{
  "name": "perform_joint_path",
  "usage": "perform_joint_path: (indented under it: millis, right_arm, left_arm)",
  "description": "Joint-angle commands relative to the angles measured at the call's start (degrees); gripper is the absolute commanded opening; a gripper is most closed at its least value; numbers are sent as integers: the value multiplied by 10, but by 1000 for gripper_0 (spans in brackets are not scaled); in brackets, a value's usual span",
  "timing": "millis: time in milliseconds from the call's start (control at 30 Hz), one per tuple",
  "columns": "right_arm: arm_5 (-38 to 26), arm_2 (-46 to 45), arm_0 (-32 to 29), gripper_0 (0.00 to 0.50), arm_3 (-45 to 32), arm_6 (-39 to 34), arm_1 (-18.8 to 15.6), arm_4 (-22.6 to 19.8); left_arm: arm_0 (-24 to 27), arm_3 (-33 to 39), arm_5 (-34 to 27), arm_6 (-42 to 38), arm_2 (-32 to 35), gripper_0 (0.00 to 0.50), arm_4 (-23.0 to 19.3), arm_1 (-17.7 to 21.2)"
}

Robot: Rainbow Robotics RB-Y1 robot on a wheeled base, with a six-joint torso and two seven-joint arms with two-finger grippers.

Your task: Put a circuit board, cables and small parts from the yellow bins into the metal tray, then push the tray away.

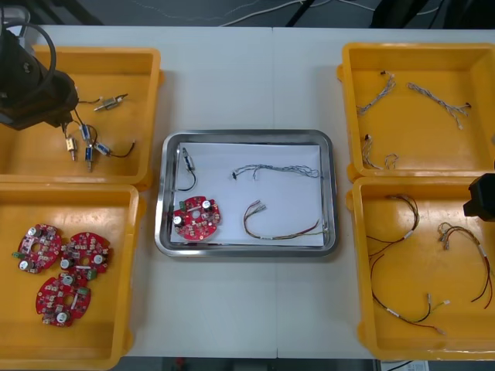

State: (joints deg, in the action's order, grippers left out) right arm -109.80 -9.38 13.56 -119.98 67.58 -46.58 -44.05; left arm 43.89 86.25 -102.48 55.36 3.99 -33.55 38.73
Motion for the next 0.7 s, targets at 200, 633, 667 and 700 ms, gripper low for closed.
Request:
perform_joint_path:
  millis: [200,633,667,700]
  right_arm:
    - [-2,-20,-6,500,-17,-8,-11,4]
    - [-2,-20,-6,500,-17,-8,-11,4]
    - [-2,-20,-6,500,-17,-8,-11,4]
    - [-2,-20,-6,500,-17,-8,-11,4]
  left_arm:
    - [24,68,-20,-14,19,0,-10,11]
    - [24,139,-67,-5,29,0,9,12]
    - [24,149,-69,-3,30,0,14,12]
    - [24,160,-71,-2,29,0,19,12]
